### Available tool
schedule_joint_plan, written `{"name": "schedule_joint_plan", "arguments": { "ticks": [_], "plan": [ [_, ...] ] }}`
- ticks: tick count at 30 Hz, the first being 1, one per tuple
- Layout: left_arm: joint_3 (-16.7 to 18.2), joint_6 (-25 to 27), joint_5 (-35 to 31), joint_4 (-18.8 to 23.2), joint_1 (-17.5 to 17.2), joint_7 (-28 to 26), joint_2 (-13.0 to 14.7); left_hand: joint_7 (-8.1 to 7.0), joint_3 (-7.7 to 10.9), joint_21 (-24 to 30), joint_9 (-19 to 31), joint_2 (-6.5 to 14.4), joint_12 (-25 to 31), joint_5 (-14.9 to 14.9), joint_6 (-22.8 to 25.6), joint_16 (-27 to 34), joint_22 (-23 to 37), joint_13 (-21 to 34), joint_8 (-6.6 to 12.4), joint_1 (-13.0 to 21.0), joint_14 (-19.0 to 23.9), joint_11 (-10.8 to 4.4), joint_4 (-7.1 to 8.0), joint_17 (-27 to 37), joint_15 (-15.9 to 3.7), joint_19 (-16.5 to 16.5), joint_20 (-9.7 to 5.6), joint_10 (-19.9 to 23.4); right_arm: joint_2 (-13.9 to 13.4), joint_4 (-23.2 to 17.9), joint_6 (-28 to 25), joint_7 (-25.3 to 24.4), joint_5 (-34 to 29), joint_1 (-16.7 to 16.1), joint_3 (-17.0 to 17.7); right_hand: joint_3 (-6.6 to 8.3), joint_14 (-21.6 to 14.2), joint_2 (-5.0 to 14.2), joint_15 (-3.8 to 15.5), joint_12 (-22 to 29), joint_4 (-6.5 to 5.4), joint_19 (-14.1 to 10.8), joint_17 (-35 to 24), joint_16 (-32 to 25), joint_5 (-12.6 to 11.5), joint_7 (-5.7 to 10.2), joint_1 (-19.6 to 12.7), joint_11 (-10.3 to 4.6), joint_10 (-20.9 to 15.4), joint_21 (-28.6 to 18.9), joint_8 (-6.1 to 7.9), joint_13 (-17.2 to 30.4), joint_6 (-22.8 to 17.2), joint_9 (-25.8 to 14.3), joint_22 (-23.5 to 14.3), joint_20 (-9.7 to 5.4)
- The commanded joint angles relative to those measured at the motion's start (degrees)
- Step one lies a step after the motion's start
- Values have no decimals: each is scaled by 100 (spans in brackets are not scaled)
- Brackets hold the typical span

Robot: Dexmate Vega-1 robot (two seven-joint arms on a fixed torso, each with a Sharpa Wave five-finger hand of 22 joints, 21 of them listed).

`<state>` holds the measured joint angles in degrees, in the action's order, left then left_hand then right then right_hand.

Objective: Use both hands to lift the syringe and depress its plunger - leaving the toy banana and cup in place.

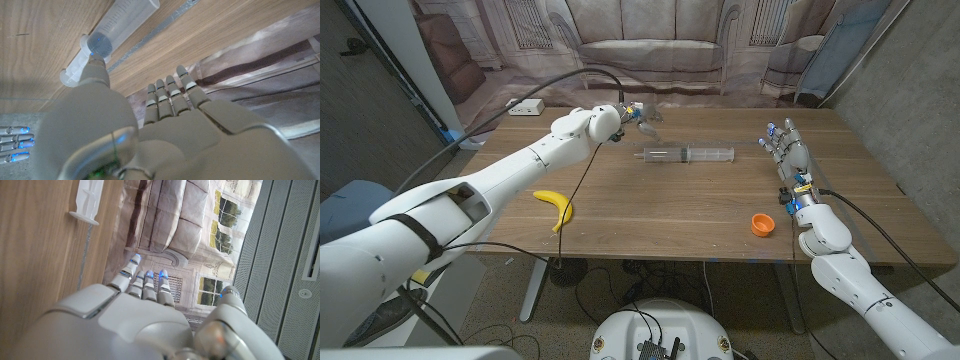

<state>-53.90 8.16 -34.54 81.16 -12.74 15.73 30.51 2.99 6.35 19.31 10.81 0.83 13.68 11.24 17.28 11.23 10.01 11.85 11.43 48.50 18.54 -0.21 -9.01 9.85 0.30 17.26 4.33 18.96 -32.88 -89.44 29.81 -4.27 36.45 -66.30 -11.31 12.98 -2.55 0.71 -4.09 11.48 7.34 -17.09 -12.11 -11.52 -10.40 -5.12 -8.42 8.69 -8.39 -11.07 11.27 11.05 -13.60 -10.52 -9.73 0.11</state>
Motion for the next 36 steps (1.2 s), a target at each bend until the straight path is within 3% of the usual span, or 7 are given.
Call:
{"name": "schedule_joint_plan", "arguments": {
  "ticks": [1, 23, 36],
  "plan": [
    [-269, -78, -132, -272, 214, 170, -194, 22, 27, -12, 23, 19, -38, -3, -64, -16, 30, 31, -21, 77, -4, -43, -21, 21, 4, 28, -32, -4, -2, 15, -2, 37, 12, 5, 5, -8, -14, -5, -27, 34, 23, -15, -19, -42, -26, 5, -86, -1, -53, -7, -1, 26, -30, -24, -19, 4],
    [-672, -113, -232, -1017, 470, 96, -667, 0, 65, -71, 22, 3, -30, 3, -26, -27, 31, 38, -7, 183, 5, -59, -24, 20, -13, 6, -80, 38, 24, 83, -3, 110, 107, 42, 8, -19, -17, -6, -43, 28, 23, -34, -19, -43, -24, -23, -93, 36, -47, -15, -5, 25, -29, -25, -19, 0],
    [-809, -220, -134, -1512, 474, -257, -882, -8, 85, -92, 22, 0, -19, 5, 9, -21, 33, 42, 5, 234, 39, -83, -21, 20, -29, 20, -88, 81, 15, 63, 0, 93, 83, 30, 8, -19, -21, 1, -51, 26, 25, -44, -18, -43, -25, -30, -104, 39, -47, -17, -6, 25, -30, -25, -18, -3]
  ]
}}
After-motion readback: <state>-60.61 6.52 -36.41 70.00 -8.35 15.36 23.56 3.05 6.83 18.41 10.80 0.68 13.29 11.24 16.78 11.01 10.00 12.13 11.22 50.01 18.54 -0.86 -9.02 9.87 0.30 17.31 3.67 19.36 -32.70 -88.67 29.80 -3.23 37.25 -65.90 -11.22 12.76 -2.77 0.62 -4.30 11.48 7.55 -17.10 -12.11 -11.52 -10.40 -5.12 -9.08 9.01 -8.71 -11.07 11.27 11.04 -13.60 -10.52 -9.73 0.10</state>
